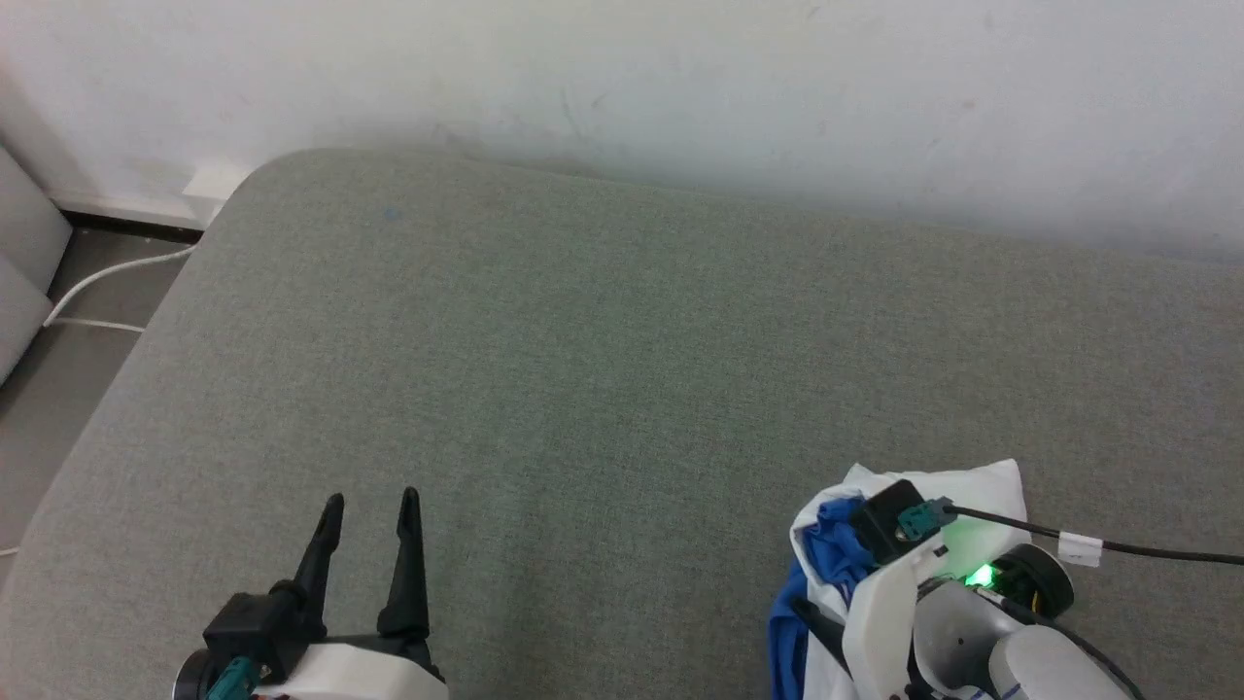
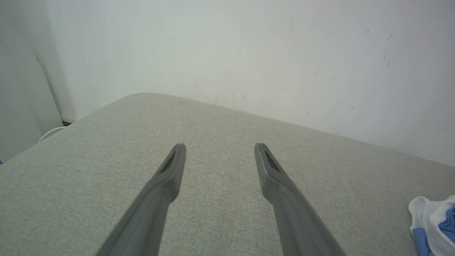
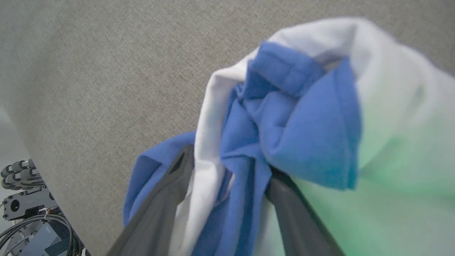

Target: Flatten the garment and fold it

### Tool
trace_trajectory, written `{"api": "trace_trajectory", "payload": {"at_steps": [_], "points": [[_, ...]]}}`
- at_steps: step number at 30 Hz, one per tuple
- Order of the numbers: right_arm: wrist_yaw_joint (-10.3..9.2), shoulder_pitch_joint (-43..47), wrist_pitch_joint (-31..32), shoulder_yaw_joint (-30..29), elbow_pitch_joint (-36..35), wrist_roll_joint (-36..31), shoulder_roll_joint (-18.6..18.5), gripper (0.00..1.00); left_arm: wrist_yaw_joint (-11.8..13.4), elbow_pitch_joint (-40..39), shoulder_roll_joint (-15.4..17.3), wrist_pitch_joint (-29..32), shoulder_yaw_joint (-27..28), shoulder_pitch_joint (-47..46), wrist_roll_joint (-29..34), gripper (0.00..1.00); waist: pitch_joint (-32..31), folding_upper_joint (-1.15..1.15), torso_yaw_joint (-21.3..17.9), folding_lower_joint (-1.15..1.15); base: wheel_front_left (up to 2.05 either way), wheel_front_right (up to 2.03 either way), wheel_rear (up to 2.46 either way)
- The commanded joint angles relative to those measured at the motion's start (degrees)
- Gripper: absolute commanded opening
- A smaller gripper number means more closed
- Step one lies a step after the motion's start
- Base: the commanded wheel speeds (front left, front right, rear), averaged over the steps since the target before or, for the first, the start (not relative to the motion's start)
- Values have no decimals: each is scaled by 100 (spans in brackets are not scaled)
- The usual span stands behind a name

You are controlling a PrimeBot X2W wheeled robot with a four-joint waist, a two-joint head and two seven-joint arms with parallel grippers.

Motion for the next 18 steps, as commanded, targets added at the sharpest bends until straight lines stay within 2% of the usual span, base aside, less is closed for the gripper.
{"api": "trace_trajectory", "payload": {"at_steps": [1,10,18], "points": [[-12,-123,-68,121,124,3,3,100,27,24,-11,-27,-33,-93,-27,100,82,0,49,-1,0,0,0],[-12,-450,-471,842,550,382,-115,100,82,114,-11,-27,-88,-178,-52,100,37,0,-43,-1,0,0,0],[-12,-730,-872,1055,-68,732,-473,100,16,148,-11,-27,50,-118,10,100,-279,0,-367,-1,0,0,0]]}}
